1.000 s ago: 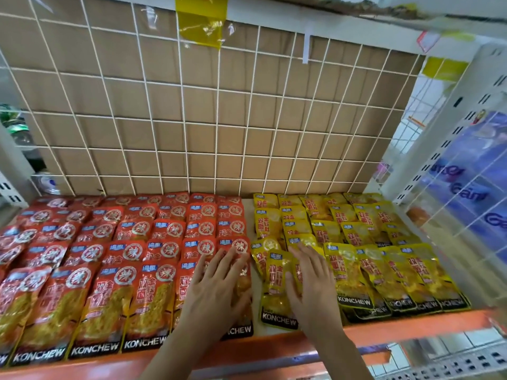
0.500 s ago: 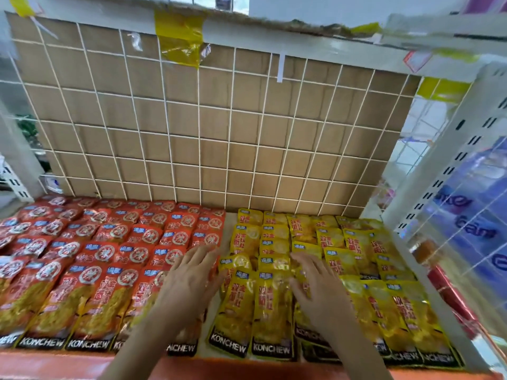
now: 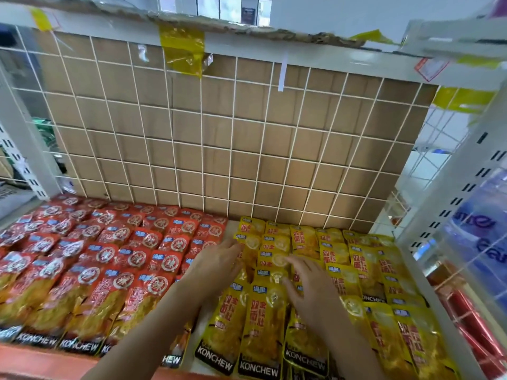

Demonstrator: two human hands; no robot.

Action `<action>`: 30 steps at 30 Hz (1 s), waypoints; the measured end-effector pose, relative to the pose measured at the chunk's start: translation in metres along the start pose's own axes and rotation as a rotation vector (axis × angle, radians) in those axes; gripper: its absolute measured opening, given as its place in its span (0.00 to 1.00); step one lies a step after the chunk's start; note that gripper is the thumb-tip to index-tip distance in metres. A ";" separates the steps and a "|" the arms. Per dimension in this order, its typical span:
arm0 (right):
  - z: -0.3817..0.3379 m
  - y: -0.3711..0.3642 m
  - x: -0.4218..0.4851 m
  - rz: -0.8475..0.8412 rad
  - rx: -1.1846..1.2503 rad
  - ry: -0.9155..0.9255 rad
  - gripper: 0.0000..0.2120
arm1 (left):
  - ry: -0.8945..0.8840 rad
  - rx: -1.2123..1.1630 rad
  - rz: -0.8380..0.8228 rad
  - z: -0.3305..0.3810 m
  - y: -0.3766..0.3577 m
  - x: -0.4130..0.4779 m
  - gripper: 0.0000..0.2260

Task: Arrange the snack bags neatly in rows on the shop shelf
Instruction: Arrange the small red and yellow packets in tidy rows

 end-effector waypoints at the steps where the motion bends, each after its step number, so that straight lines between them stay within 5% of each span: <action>1: 0.000 0.000 0.003 0.009 0.003 -0.005 0.19 | -0.019 0.041 -0.020 -0.001 -0.002 0.007 0.18; 12: -0.008 -0.019 0.037 -0.028 -0.045 -0.044 0.17 | -0.157 0.264 -0.158 -0.025 -0.012 0.075 0.20; 21: -0.032 -0.040 0.055 -0.178 -0.090 0.000 0.17 | -0.132 -0.082 -0.167 -0.042 -0.017 0.103 0.14; 30: -0.040 -0.054 0.063 -0.247 -0.166 0.000 0.13 | -0.173 -0.040 -0.180 -0.044 -0.020 0.108 0.08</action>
Point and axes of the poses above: each hand's wrist, its own x-axis towards the middle knuckle, its own y-axis out of the back of the hand, z = x × y, the point moved 8 cm from there along x, towards the middle knuckle, and after that the axes turned 7 degrees about x, right-handed, at the moved point
